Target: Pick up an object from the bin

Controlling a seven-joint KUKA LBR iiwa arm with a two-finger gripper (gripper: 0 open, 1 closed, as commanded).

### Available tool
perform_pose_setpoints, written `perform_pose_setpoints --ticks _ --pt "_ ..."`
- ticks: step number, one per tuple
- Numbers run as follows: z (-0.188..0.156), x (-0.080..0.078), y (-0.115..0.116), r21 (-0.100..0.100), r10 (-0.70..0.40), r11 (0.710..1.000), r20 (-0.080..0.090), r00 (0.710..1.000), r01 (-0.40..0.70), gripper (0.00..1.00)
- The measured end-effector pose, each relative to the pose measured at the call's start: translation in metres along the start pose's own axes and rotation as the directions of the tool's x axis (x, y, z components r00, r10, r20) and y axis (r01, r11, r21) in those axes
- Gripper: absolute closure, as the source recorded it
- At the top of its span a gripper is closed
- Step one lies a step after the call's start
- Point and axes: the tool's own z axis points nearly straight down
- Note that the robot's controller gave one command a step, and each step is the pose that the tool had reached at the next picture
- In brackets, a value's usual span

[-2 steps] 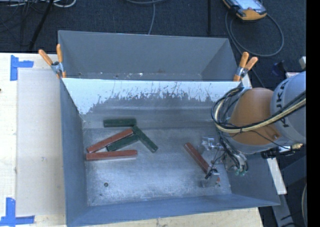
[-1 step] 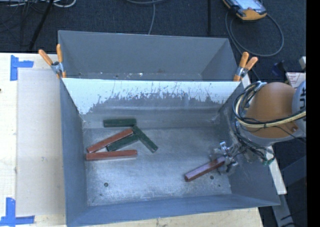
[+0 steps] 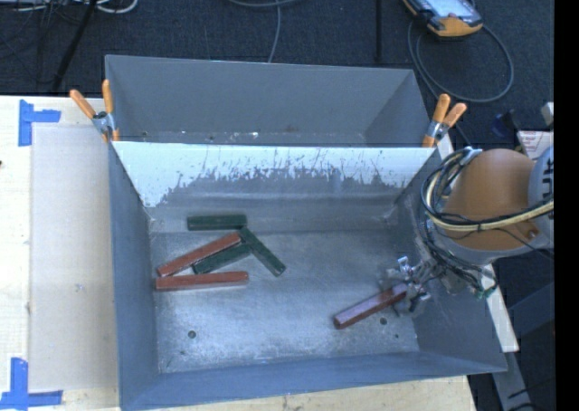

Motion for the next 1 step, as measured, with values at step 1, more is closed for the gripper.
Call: perform_pose_setpoints --ticks 1 --pt "-0.1277 -0.0269 0.0196 0.000 0.029 1.000 0.000 1.000 -0.029 1.00"
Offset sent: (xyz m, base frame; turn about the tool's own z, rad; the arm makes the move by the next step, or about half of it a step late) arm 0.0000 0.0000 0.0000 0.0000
